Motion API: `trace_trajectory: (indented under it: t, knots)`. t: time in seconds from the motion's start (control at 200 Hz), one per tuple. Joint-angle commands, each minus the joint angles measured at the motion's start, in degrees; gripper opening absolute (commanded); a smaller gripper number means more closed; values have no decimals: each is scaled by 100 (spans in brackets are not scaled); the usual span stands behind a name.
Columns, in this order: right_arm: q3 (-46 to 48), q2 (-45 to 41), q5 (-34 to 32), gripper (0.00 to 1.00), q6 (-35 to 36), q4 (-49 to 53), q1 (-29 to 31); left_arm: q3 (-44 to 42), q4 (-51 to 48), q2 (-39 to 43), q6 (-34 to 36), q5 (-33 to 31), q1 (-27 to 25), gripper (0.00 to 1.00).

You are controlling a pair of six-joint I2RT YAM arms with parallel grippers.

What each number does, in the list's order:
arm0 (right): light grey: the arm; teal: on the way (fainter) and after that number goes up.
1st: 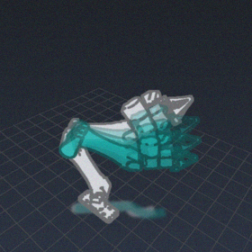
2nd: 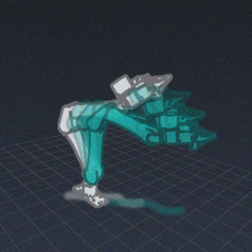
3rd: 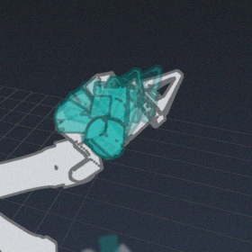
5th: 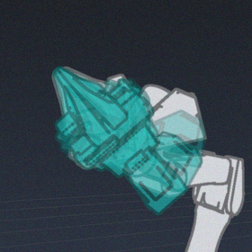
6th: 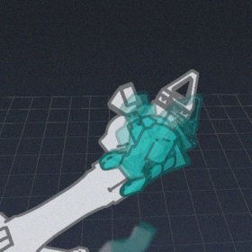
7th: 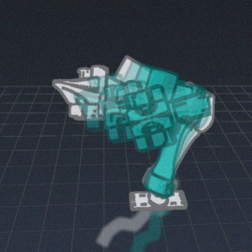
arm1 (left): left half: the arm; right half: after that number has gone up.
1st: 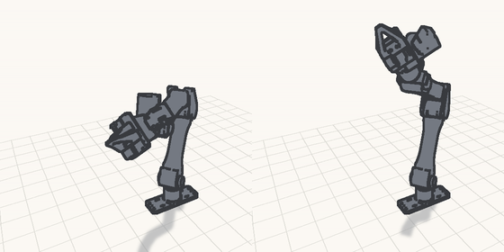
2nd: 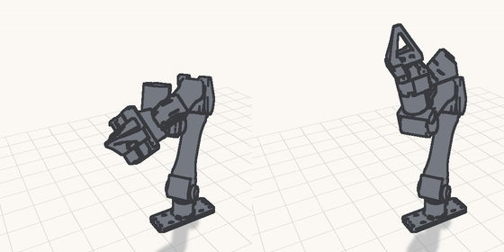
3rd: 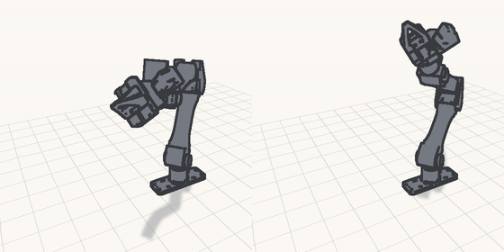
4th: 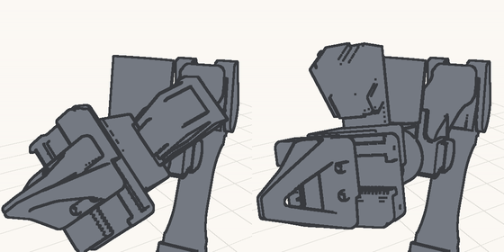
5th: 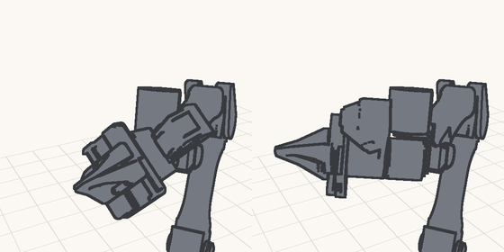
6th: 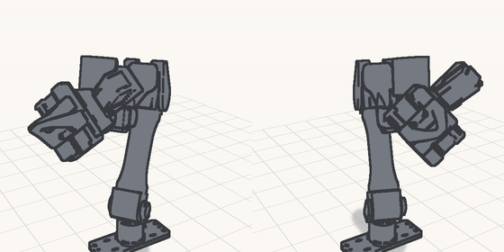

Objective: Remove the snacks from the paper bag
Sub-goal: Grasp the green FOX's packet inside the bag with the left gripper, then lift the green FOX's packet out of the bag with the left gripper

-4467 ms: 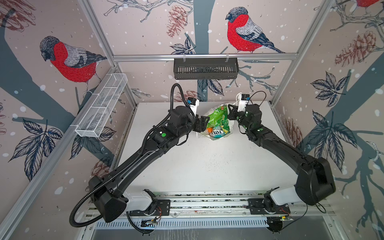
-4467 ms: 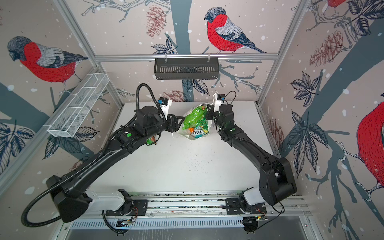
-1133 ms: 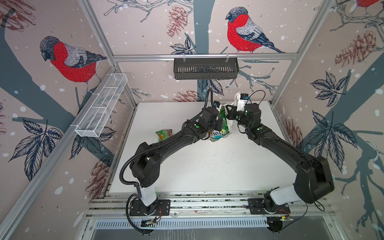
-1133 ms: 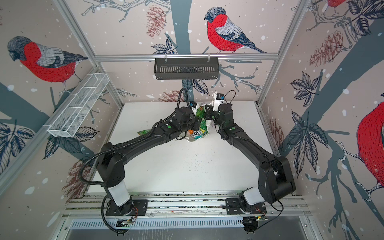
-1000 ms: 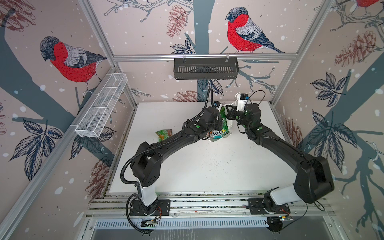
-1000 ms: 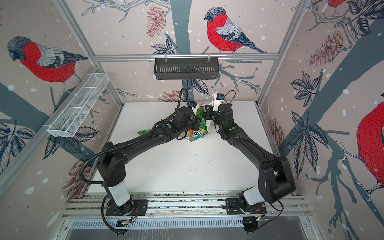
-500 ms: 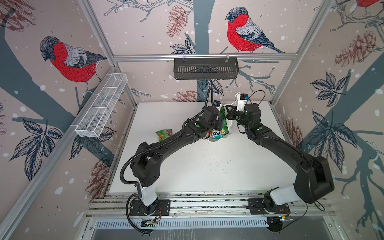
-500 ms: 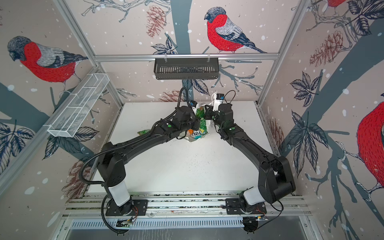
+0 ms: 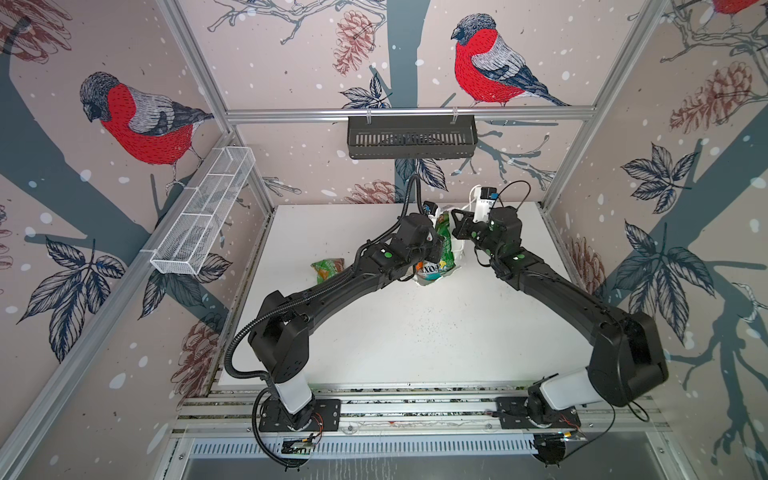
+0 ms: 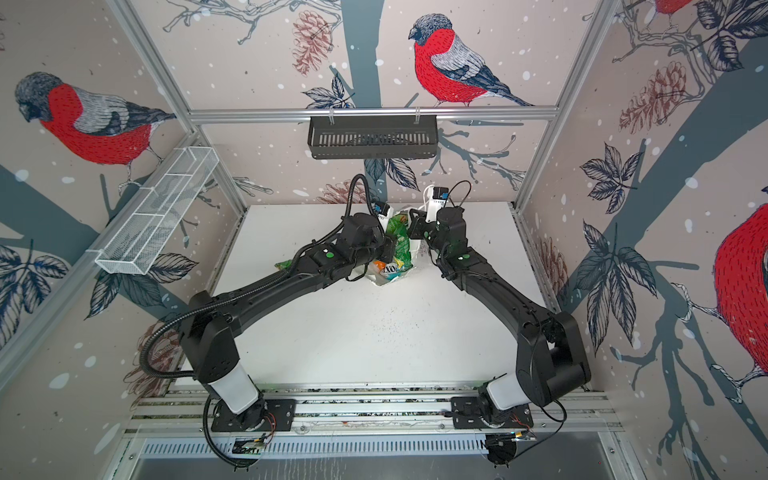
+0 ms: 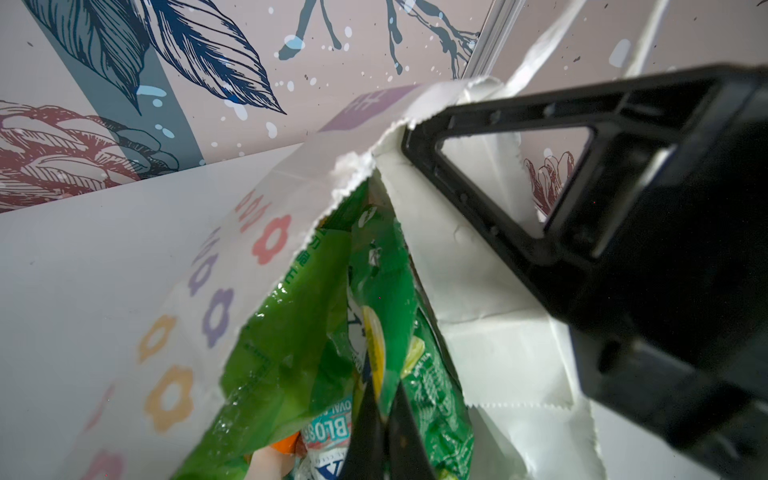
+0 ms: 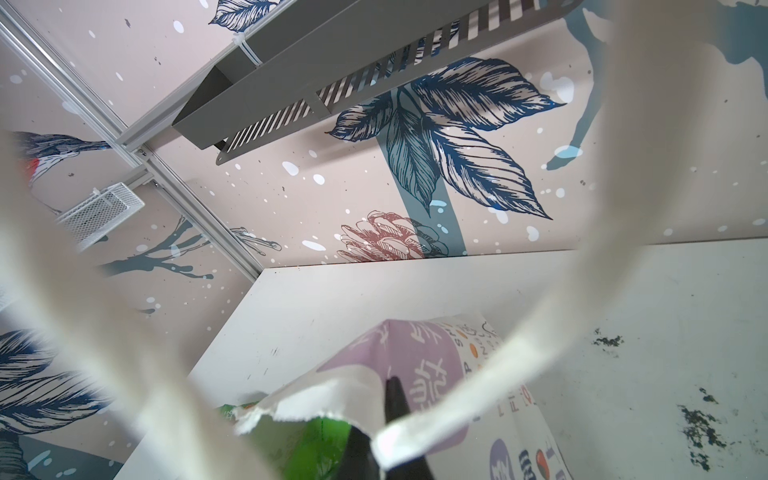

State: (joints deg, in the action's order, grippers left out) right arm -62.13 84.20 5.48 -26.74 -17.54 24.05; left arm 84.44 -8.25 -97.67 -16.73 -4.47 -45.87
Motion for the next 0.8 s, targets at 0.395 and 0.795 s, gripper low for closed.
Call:
trace_trajectory:
  t: [0.395, 0.795]
  knots:
    - [-1, 52, -107, 0, -70, -197, -50, -344, 525, 835, 13, -205, -1, 0]
    - [25, 60, -99, 0, -103, -198, -76, -557, 733, 1425, 81, -495, 2, 0]
